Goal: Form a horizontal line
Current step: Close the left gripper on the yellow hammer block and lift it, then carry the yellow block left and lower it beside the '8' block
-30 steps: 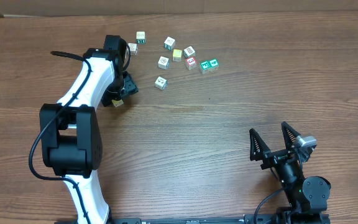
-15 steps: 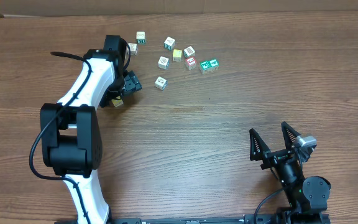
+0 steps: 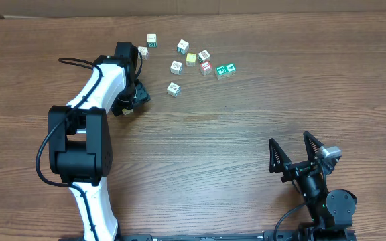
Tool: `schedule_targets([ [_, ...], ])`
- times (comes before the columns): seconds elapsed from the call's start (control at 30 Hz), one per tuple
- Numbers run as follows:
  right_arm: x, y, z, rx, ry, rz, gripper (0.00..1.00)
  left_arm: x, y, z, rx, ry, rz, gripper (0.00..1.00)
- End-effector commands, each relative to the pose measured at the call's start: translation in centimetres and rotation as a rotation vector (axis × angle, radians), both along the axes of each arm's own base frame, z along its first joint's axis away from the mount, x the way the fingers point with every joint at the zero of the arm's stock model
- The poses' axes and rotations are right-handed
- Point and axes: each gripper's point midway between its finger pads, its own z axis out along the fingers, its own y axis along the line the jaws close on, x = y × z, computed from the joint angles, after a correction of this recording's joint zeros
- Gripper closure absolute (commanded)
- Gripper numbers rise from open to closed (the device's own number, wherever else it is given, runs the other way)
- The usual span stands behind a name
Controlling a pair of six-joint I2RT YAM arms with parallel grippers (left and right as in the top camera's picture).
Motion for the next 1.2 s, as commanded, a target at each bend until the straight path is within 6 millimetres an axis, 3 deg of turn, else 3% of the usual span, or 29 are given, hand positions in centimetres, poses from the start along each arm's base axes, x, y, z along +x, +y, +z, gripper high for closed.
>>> schedule_targets([
  [0.0,0.00,0.15,-0.27,-0.003,0.000,0.008,0.00,-0.37,0.10,-0.76,0.005,0.020,0.008,0.37],
  [0.17,0.00,0.14,-0.27,-0.003,0.000,0.007,0.00,-0.52,0.31,-0.77,0.005,0.027,0.012,0.51],
  [1.0,0.00,0.15,-0.27,-0.003,0.000,0.008,0.00,-0.63,0.40,-0.75,0.009,0.033,-0.002,0.71],
  [1.17,0.00,0.14,-0.26,-0.002,-0.001,0.007,0.00,-0.96,0.46,-0.65,0.013,0.047,-0.023,0.78],
])
